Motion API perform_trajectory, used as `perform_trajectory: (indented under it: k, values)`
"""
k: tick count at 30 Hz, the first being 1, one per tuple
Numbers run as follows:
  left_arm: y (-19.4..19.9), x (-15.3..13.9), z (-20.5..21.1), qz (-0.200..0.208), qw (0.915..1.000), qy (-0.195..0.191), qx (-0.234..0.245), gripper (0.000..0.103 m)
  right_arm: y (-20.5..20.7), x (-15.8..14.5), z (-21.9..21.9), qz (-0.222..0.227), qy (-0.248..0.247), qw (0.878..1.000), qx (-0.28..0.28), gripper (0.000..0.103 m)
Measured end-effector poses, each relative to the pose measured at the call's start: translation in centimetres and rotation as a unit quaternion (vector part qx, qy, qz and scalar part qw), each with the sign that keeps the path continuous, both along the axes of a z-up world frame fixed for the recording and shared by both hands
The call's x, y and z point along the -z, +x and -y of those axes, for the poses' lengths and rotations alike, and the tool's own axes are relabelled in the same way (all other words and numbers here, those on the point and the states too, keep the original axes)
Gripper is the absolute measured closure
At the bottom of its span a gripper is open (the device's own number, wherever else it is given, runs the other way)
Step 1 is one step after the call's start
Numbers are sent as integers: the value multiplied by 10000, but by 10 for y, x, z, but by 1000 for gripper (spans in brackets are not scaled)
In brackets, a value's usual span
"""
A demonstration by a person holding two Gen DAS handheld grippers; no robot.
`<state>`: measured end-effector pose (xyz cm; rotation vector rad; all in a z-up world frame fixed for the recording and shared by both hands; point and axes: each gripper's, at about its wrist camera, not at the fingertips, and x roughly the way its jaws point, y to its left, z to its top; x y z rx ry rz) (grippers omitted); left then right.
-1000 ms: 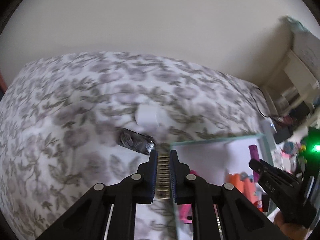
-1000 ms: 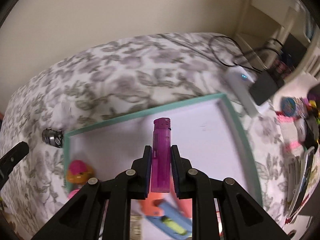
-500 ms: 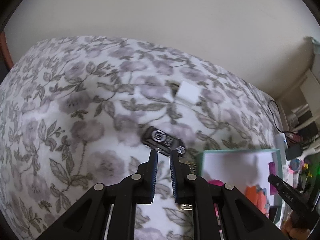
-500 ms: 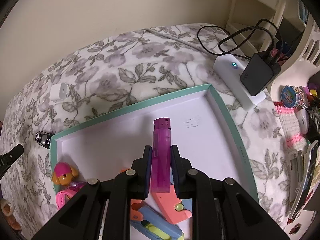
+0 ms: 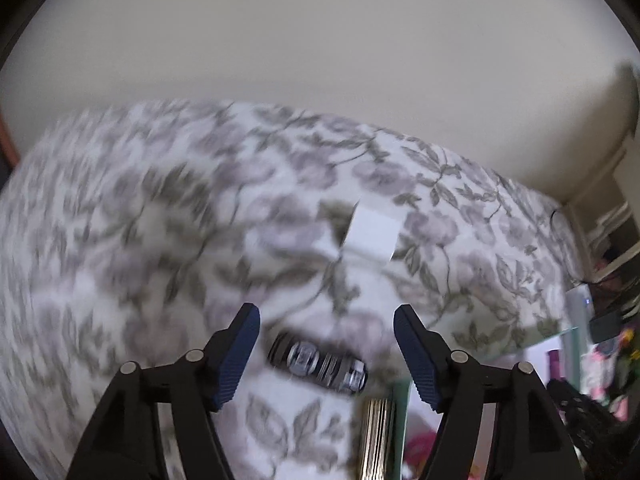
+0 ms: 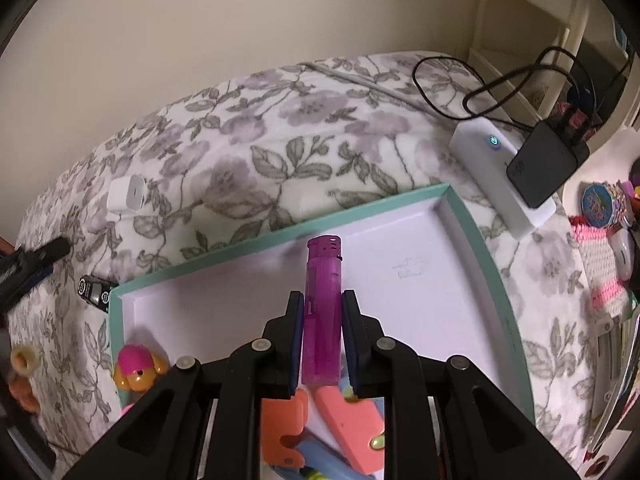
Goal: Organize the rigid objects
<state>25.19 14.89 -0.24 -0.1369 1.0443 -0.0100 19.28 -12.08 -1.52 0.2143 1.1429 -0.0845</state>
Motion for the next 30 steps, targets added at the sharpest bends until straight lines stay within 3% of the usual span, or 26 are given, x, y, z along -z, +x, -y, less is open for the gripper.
perform_trajectory:
  k: [3,13,15,16,17,22,30]
  values:
    - [27,1,25,66,9977,519,422,30,5,1,4,26,-45,10000,5,84]
    - [80,33,59,90,9871,1372,817,30,12,-3,10,239,-116,9996,-73,84]
    - [85,41,58,56,9882,1306,797,32,12,-2,9,234,-141,9996,-123,84]
    - [86,43,57,62,9890,1246,798,39,12,-1,9,217,-155,9995,-141,84]
    - [87,45,58,46,9897,1186,803,57,12,0,8,206,-154,9996,-153,84]
    - [80,46,68,7,9868,1294,979,58,11,2,11,181,-94,9997,-105,84]
    - [39,10,76,71,9927,698,979,58,4,0,12,60,-30,10000,-63,84]
